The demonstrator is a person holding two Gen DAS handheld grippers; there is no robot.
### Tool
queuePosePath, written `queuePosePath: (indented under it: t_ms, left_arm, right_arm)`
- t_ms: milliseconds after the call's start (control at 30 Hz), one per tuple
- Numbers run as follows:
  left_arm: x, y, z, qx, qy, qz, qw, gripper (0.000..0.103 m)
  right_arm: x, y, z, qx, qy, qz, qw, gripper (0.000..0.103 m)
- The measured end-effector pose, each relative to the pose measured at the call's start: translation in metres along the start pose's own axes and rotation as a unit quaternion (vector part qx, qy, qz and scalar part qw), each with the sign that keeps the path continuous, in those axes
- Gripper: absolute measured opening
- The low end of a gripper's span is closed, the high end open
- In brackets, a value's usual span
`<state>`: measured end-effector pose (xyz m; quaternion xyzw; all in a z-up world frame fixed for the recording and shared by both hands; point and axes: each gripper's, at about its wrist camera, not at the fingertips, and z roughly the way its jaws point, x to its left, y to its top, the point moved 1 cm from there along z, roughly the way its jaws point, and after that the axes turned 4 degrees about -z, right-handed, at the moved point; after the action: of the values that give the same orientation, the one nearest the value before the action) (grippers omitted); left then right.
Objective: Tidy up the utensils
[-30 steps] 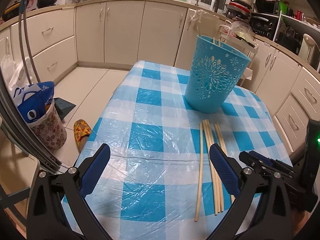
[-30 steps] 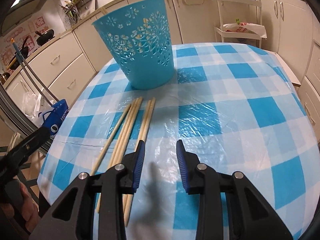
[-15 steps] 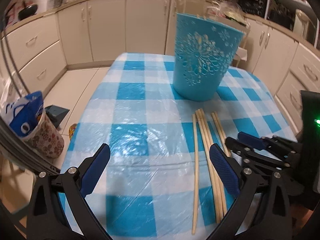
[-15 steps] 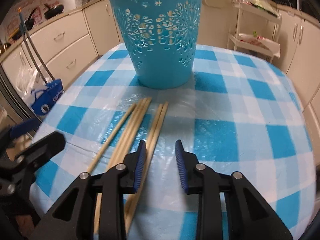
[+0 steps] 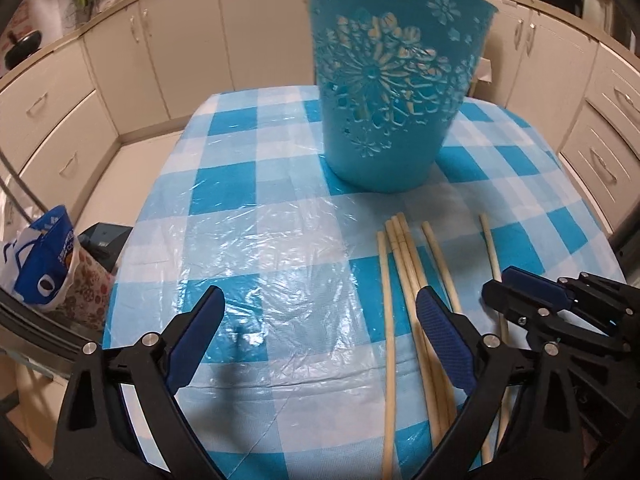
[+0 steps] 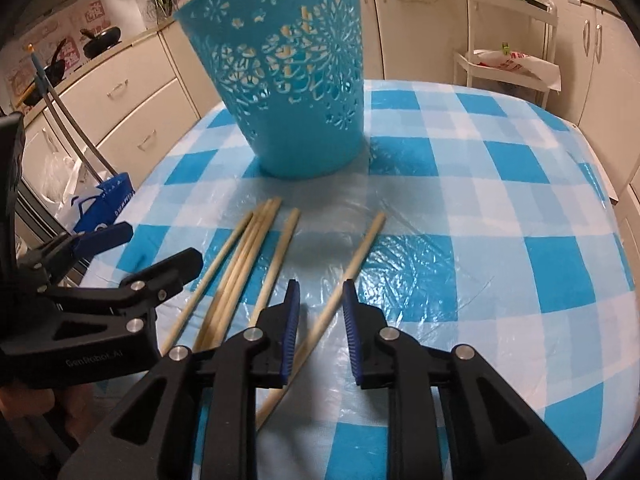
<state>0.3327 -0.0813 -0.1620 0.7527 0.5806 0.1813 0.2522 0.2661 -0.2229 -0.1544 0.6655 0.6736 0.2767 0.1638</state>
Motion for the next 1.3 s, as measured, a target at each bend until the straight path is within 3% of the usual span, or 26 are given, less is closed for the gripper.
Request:
queuePosePath:
  t_ms: [167, 400, 600, 667, 767, 900, 967, 1167, 1200, 1267, 1300]
  left_arm:
    - [-0.004, -0.001, 0.013, 0.022, -0.007, 0.01, 0.9997, 0.076]
    - [-0.013, -0.002, 0.018, 0.025, -0.018, 0.03, 0.9991, 0.067]
    - [-0.021, -0.002, 0.016, 0.02, -0.028, 0.047, 0.9983, 0.056]
    - [-0.017, 0.0, 0.016, 0.017, -0.023, 0.04, 0.9988, 0.044]
    - [-0.004, 0.004, 0.016, 0.018, -0.022, 0.011, 0.9995, 0.03]
    - [0.003, 0.006, 0.016, 0.024, -0.04, -0.004, 0.9989, 0.029]
    - [0.003, 0.006, 0.016, 0.026, -0.042, -0.003, 0.9988, 0.029]
    - [-0.004, 0.005, 0.016, 0.026, -0.04, 0.009, 0.9988, 0.029]
    - [-0.005, 0.005, 0.015, 0.027, -0.041, 0.01, 0.9987, 0.028]
    - [-0.008, 0.005, 0.015, 0.031, -0.05, 0.013, 0.9982, 0.013]
    - [-0.008, 0.004, 0.014, 0.033, -0.059, 0.013, 0.9976, 0.011]
  right_arm:
    - [0.004, 0.002, 0.001, 0.003, -0.015, -0.035, 0.999, 0.018]
    - [-0.002, 0.006, 0.003, 0.018, -0.045, -0.061, 0.997, 0.018]
    - [-0.012, 0.004, 0.001, 0.013, -0.042, -0.033, 0.998, 0.021]
    - [-0.009, 0.004, 0.001, 0.011, -0.043, -0.045, 0.998, 0.021]
    - [-0.004, 0.006, 0.003, 0.013, -0.007, -0.059, 0.998, 0.015]
    - [-0.017, 0.011, 0.001, 0.019, -0.004, -0.021, 1.0, 0.016]
    - [-0.023, 0.012, -0.001, 0.025, -0.008, -0.001, 1.0, 0.026]
    - [-0.01, 0.013, 0.004, 0.03, -0.024, -0.029, 0.999, 0.029]
    - [-0.008, 0.013, 0.005, 0.029, -0.027, -0.036, 0.999, 0.027]
    - [-0.003, 0.013, 0.007, 0.027, -0.026, -0.062, 0.997, 0.015]
    - [-0.001, 0.013, 0.007, 0.029, -0.022, -0.073, 0.997, 0.013]
